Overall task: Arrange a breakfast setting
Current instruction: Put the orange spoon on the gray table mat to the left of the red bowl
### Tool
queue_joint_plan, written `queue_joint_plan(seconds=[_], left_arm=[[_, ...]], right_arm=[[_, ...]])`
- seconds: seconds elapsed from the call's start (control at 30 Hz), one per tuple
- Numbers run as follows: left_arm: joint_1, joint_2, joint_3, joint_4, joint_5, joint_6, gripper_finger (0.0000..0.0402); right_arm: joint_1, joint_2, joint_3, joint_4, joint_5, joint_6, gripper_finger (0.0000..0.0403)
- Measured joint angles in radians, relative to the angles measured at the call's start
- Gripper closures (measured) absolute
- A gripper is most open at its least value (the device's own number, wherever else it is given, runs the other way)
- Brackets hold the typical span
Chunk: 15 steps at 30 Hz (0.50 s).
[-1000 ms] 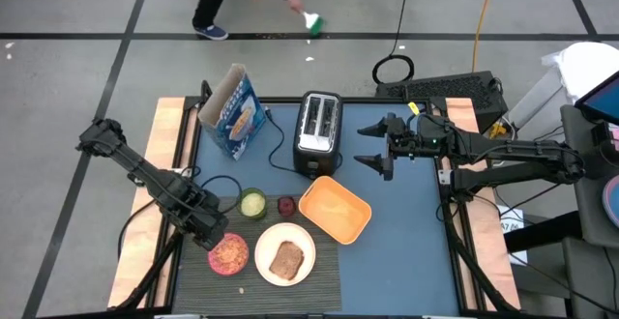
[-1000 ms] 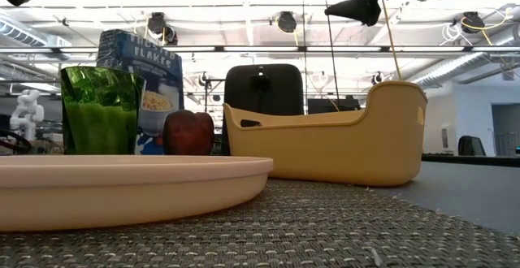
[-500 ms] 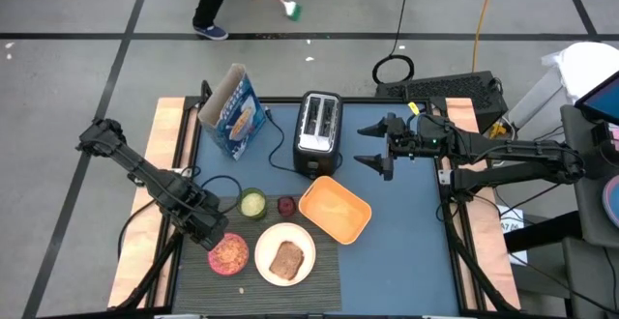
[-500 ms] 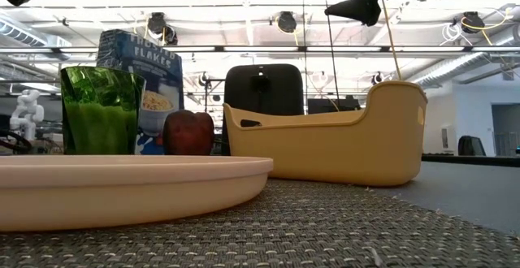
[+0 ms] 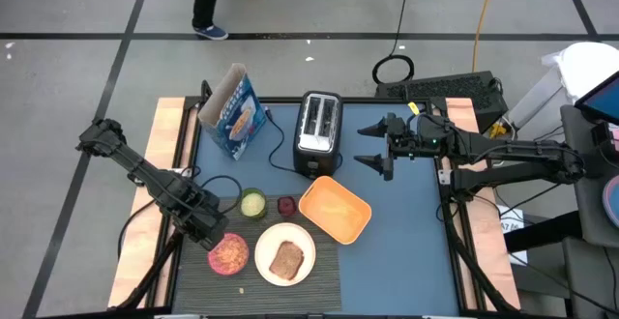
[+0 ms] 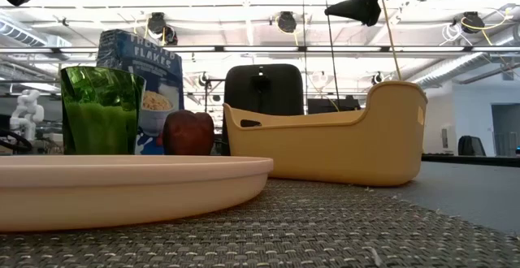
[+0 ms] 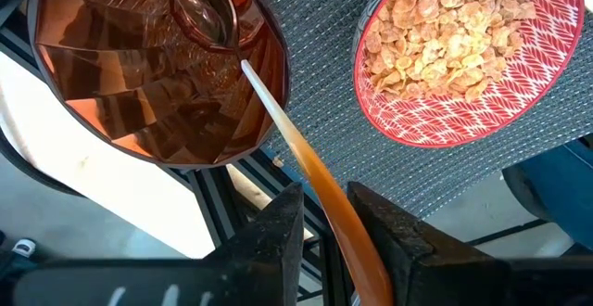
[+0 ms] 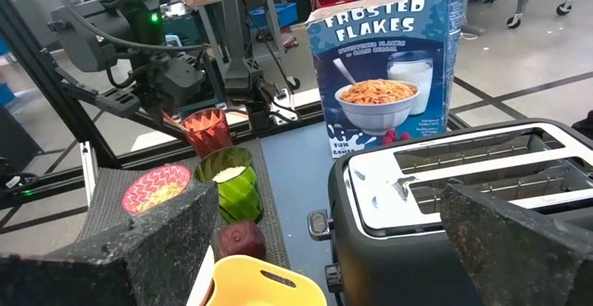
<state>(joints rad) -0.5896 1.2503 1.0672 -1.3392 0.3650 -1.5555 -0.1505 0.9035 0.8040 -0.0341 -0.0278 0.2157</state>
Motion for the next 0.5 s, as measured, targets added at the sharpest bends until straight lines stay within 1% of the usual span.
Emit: queue_joint_plan(seconds=[0.33, 0.4, 0.5], left_arm=[[0.000, -0.019, 0.000, 0.000, 0.029, 0.007, 0.0313], [0.000, -0.026, 0.000, 0.000, 0.029, 0.008, 0.0322], [0.000, -0.035, 0.000, -0.002, 0.031, 0.006, 0.0348]], right_arm=[[0.000, 0.000, 0.000, 0.000, 0.000, 0.000, 0.0007], [0.000, 0.000, 0.000, 0.000, 0.000, 0.000, 0.0007], [0.000, 0.000, 0.000, 0.000, 0.000, 0.000, 0.0007]])
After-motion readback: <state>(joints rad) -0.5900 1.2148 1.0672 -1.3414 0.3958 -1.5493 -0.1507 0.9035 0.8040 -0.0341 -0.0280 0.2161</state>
